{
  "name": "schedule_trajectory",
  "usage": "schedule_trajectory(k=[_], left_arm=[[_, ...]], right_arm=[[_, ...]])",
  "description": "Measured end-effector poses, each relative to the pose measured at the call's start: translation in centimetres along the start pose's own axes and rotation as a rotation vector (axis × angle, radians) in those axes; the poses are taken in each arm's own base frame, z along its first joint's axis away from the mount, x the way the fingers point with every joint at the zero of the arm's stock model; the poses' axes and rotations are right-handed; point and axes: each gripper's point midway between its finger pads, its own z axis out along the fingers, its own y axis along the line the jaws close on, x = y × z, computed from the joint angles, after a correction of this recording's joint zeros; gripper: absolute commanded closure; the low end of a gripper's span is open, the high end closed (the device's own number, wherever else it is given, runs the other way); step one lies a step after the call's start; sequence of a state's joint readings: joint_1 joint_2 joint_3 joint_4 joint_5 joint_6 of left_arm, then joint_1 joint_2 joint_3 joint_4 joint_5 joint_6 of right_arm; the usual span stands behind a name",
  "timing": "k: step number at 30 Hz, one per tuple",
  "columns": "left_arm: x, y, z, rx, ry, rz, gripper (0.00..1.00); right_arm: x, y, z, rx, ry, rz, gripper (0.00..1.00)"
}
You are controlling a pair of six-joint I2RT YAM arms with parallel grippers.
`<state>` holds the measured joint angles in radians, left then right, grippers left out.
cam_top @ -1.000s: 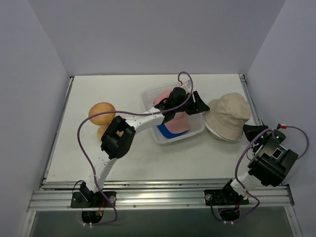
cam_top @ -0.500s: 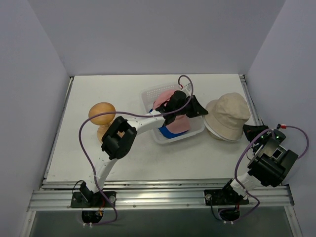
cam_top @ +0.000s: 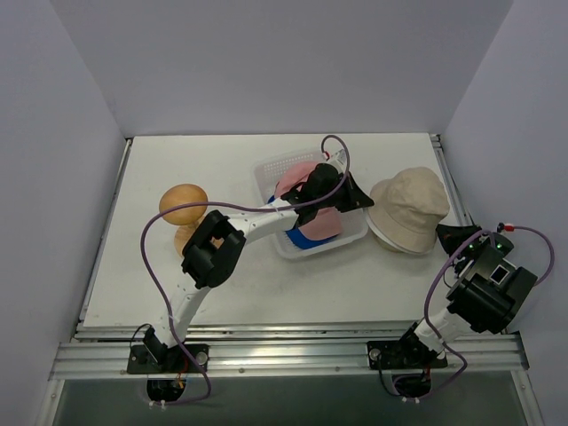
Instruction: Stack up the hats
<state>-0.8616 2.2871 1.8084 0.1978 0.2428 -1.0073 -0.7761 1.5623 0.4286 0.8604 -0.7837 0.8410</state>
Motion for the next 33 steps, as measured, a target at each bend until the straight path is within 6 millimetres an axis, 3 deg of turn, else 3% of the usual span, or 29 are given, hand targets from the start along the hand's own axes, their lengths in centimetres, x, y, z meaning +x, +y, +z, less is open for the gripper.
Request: schedule_trajectory(k=[10, 15, 19, 21, 25, 30, 33], left_arm=[[0.0, 0.0, 0.0, -0.02, 0.002, 0.021, 0.98], [0.1, 0.9, 0.0, -0.057, 0.003, 0.023, 0.98], [0.1, 1.0, -0.1, -0.059, 0.004, 0.032, 0.98], [0.1, 1.0, -0.1, -0.057, 0.006, 0.037, 0.88], [0.0, 0.9, -0.2, -0.056, 0.008, 0.06, 0.56], [-1.2, 0.0, -1.1, -0.049, -0.008, 0.083, 0.4], [-2.4, -1.2, -2.0, -0.038, -0.027, 0.096, 0.36]], right_arm=[[0.2, -0.2, 0.5, 0.021, 0.01, 0.002, 1.0], [1.2, -3.5, 0.8, 0.146, 0.025, 0.032, 1.0], [1.6, -4.4, 0.6, 0.19, 0.032, 0.043, 1.0], [1.7, -4.4, 0.4, 0.201, 0.034, 0.045, 1.0], [0.8, -3.0, -0.7, 0.21, 0.003, 0.015, 1.0], [-2.6, 1.2, -2.4, 0.186, -0.098, -0.089, 0.99], [-4.6, 3.5, -3.9, 0.183, -0.166, -0.149, 0.99]])
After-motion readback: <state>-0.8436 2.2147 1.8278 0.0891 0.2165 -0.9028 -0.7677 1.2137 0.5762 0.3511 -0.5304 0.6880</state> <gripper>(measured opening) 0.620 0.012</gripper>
